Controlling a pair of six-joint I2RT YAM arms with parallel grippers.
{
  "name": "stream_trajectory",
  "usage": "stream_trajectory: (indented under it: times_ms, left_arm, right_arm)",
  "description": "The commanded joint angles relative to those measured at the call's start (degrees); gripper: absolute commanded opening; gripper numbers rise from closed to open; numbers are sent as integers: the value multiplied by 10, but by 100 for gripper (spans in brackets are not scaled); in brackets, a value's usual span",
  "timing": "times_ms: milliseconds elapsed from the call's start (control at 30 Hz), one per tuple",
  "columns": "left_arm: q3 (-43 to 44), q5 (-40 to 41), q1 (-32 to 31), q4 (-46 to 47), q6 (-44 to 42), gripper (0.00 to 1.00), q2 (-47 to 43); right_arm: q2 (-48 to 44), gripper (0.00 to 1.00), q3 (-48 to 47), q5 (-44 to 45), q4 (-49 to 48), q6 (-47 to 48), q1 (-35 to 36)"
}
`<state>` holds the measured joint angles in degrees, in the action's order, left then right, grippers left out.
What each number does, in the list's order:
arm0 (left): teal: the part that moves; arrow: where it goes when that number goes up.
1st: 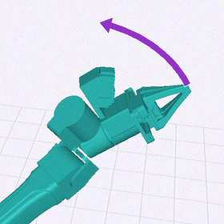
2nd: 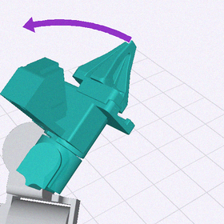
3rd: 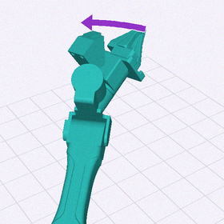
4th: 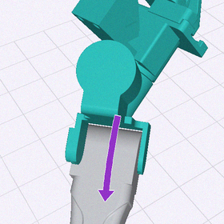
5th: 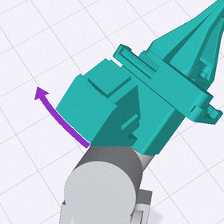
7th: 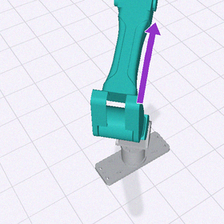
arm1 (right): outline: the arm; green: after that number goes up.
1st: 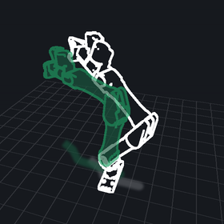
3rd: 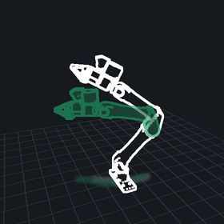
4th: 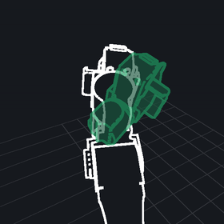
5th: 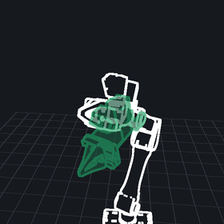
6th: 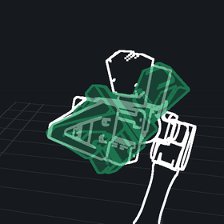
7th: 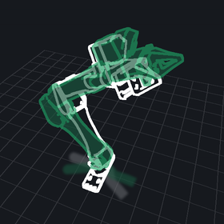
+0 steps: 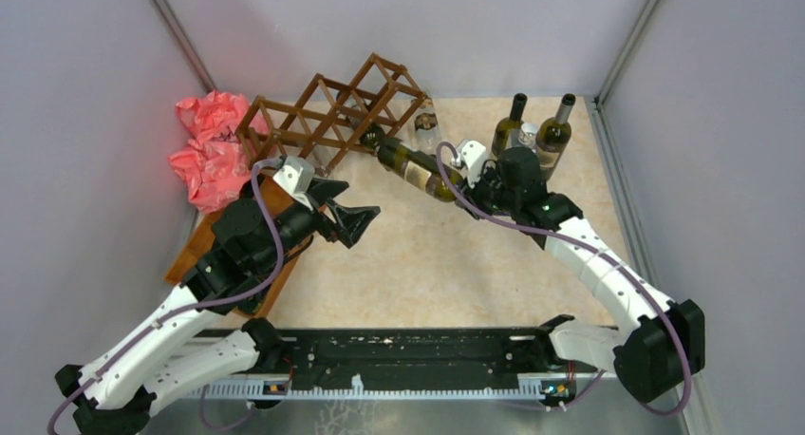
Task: Put the wine bottle on the wine rack
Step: Pick up the wine bottle from the center of the board, then place the wine bottle in the wine rack.
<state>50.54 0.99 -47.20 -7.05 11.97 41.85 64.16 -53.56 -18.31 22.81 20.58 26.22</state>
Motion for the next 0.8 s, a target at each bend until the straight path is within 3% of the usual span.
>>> stream_trajectory:
  times_ms: [0, 533, 767]
  left_arm:
    - [7, 17, 2, -13, 4, 99, -11]
    - [9, 26, 2, -18, -25, 99, -17]
    - [5, 31, 3, -18, -27, 99, -23]
  right_arm:
    - [20, 0, -58, 89, -169, -44, 14]
    - [131, 0, -102, 175, -279, -119, 27]
    - [181, 0, -132, 174, -278, -140, 31]
